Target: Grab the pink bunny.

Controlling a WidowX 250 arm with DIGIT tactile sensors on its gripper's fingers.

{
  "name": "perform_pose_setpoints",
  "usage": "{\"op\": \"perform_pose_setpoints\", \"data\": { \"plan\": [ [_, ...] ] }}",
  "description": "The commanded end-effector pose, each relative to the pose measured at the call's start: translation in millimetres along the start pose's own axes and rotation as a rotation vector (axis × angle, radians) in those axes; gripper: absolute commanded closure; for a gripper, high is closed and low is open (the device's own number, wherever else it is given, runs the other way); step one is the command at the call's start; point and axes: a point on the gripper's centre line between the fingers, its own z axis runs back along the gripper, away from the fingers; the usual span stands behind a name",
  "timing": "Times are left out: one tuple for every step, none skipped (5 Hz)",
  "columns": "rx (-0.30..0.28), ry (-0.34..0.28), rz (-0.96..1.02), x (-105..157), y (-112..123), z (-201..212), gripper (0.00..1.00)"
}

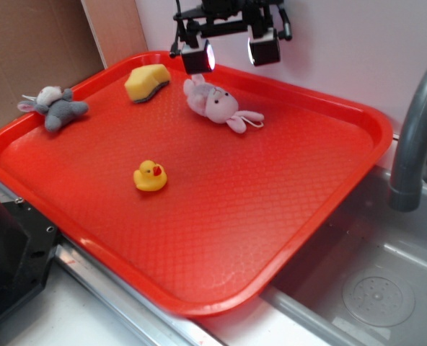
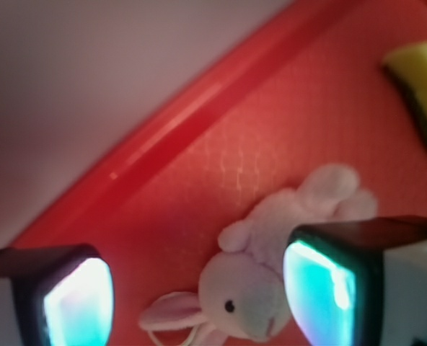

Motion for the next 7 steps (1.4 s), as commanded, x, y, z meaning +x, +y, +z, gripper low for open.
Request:
{"op": "perform_pose_setpoints", "data": {
  "plan": [
    [-0.011,0.023,0.116,-27,32,21,0.00],
    [-0.015,0.019,0.119,-54,58,9,0.00],
    [-0.049,-0.023,0.089,-59,66,0,0.00],
    [-0.054,-0.024,0.016,-58,59,-4,0.00],
    [-0.104,-0.053,-0.016,-113,72,32,0.00],
    [-0.137,-0.095,0.018,-155,97,70,0.00],
    [-0.138,-0.101,0.012,-176,116,80,0.00]
  ]
}}
